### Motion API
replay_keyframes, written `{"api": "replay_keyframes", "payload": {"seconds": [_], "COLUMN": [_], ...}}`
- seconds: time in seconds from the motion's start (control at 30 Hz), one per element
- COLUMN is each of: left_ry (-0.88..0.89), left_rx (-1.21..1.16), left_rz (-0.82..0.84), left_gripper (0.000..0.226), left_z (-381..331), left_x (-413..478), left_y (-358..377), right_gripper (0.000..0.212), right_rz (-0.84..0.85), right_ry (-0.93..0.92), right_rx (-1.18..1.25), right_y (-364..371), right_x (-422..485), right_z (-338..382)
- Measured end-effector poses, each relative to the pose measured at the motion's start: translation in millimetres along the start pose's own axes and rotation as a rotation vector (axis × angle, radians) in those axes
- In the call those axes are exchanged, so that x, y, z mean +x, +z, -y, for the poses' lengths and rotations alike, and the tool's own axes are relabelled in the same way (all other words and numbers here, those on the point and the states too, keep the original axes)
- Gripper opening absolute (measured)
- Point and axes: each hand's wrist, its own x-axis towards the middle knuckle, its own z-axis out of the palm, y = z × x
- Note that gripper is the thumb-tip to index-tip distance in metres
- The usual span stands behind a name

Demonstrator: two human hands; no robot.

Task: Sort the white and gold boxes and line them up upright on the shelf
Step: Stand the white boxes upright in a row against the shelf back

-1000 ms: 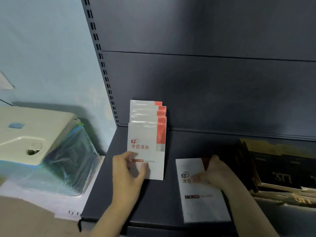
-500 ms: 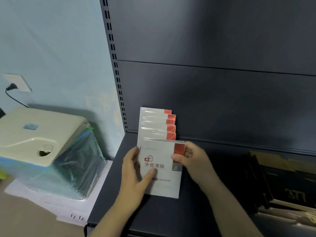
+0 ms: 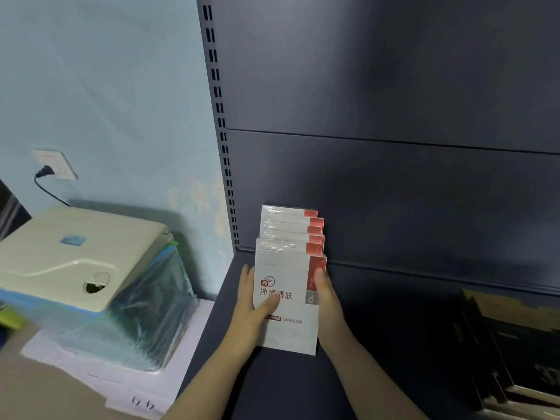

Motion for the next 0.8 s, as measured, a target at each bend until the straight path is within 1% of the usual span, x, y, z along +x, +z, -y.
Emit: {"api": "replay_keyframes", "payload": {"seconds": [0.03,0.07,0.13,0.2,0.3,0.4,0.43,0.5,0.53,0.6,0.63,0.7,0.73,0.8], "left_ry": [0.004,0.007,-0.002,-0.072,-0.079,-0.091,-0.111,-0.183,-0.184,-0.11,-0.114,-0.224,-0.254,-0.296], "left_rx": [0.012,-0.003,-0.064,-0.159,-0.182,-0.127,-0.117,-0.154,-0.153,-0.195,-0.199,-0.256,-0.269,-0.285], "left_rz": [-0.003,0.018,0.094,0.173,0.194,0.2,0.203,0.191,0.152,0.118,0.089,0.023,0.014,0.01], "left_gripper": [0.082,0.083,0.07,0.065,0.065,0.063,0.057,0.033,0.031,0.048,0.056,0.074,0.075,0.063], "left_z": [-0.7,-1.4,-1.9,-4.1,-2.4,-3.3,-3.0,-3.0,-1.2,5.5,5.6,6.5,6.8,3.9], "left_x": [4.3,8.0,14.2,19.4,23.0,27.1,29.9,34.7,35.6,38.1,37.3,38.1,42.1,46.8], "left_y": [-1.2,-2.9,-6.4,-8.9,-11.9,-15.3,-15.9,-16.7,-18.1,-19.5,-18.1,-16.1,-14.3,-12.2], "right_gripper": [0.074,0.074,0.071,0.069,0.064,0.063,0.064,0.066,0.067,0.071,0.072,0.075,0.076,0.077], "right_rz": [0.022,0.035,0.048,0.063,0.063,0.05,0.058,0.099,0.094,0.021,0.002,-0.011,-0.023,-0.049], "right_ry": [0.015,0.028,0.033,0.02,-0.032,-0.061,-0.065,-0.077,-0.075,-0.031,-0.012,0.03,0.064,0.119], "right_rx": [0.02,0.033,0.038,0.031,-0.03,-0.066,-0.067,-0.038,-0.002,0.076,0.098,0.126,0.137,0.176], "right_y": [0.2,-0.3,-2.9,-3.7,1.0,-0.1,-2.3,-9.2,-12.2,-16.4,-16.9,-14.1,-11.2,-7.0], "right_x": [0.7,1.5,3.7,6.2,9.9,12.4,12.8,12.4,12.9,16.8,19.0,22.5,23.8,27.3], "right_z": [0.9,0.9,-0.7,-2.4,-3.8,-9.0,-9.6,-10.4,-10.1,-9.3,-9.5,-10.6,-10.6,-10.8]}}
